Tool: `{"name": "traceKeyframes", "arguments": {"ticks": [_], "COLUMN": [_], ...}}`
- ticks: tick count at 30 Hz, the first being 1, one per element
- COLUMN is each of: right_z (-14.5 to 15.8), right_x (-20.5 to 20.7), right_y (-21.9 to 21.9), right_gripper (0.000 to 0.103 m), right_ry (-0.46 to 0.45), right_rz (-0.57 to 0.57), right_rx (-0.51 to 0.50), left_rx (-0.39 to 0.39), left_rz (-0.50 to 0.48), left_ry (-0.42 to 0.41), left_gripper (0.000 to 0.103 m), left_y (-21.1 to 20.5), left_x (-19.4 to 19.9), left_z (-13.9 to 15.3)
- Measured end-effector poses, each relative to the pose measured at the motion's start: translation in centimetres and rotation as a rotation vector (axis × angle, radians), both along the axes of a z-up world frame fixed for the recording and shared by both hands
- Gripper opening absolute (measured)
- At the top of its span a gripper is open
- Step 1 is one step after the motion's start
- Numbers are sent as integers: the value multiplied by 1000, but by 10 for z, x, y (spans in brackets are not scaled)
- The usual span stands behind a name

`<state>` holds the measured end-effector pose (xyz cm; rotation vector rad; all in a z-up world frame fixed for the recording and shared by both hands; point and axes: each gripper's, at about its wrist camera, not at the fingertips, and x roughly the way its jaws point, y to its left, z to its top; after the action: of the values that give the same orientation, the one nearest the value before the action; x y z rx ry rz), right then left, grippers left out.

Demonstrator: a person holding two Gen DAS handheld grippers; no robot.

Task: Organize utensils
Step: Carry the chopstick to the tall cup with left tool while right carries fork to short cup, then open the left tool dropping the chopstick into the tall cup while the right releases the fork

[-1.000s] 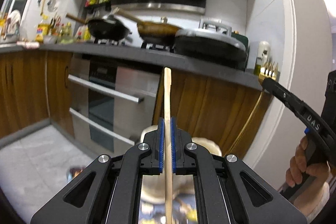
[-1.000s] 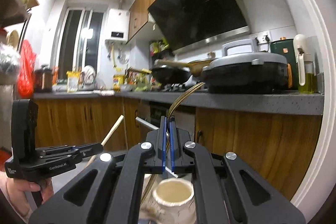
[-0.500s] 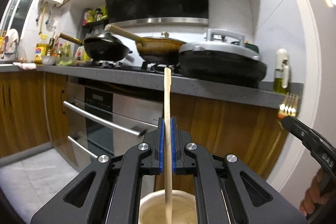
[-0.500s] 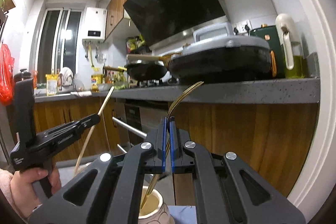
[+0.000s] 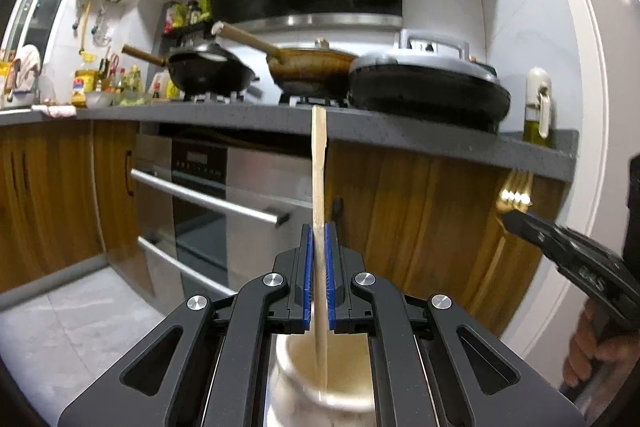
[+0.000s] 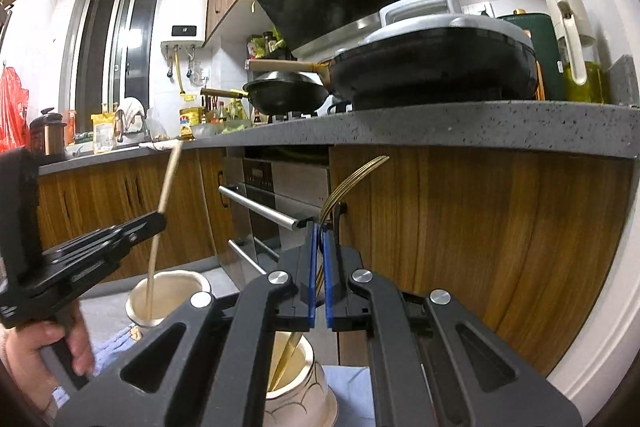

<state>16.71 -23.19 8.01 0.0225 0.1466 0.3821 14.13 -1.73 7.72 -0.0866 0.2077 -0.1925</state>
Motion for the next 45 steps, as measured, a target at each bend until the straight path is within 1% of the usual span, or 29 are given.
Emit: {"name": "traceKeyframes", "arguments": {"ticks": [4, 9, 15, 21, 24, 25, 28, 32, 35, 40, 44, 45], "right_z": [-6, -10, -13, -17, -18, -18, -19, -21, -21, -24, -26, -26], "right_x": [1, 1, 4, 7, 8, 8, 10, 13, 16, 19, 22, 22], "right_y": [5, 12, 19, 24, 25, 25, 24, 20, 18, 16, 13, 12], "right_gripper": [3, 3, 3, 3, 3, 3, 3, 3, 3, 3, 3, 6], "right_ry": [13, 20, 33, 44, 44, 45, 47, 56, 63, 79, 97, 98], "right_rz": [3, 7, 11, 12, 14, 14, 11, 4, 0, -20, -27, -32], "right_rx": [-20, -42, -68, -87, -92, -93, -92, -80, -69, -66, -51, -47], "left_rx": [4, -15, -3, 2, 5, 5, 1, -8, -10, -8, -21, -22], "left_rz": [14, 23, 42, 25, 23, 25, 31, 41, 47, 56, 63, 63], "left_ry": [55, 68, 100, 109, 100, 99, 104, 97, 101, 115, 104, 102], "left_gripper": [6, 6, 6, 6, 12, 16, 20, 31, 34, 36, 44, 44], "left_y": [1, 4, 6, 5, 6, 6, 8, 13, 15, 18, 21, 20], "left_x": [-13, -22, -21, -22, -26, -26, -27, -30, -30, -27, -29, -29], "left_z": [-11, -18, -26, -29, -30, -29, -29, -28, -29, -32, -30, -30]}}
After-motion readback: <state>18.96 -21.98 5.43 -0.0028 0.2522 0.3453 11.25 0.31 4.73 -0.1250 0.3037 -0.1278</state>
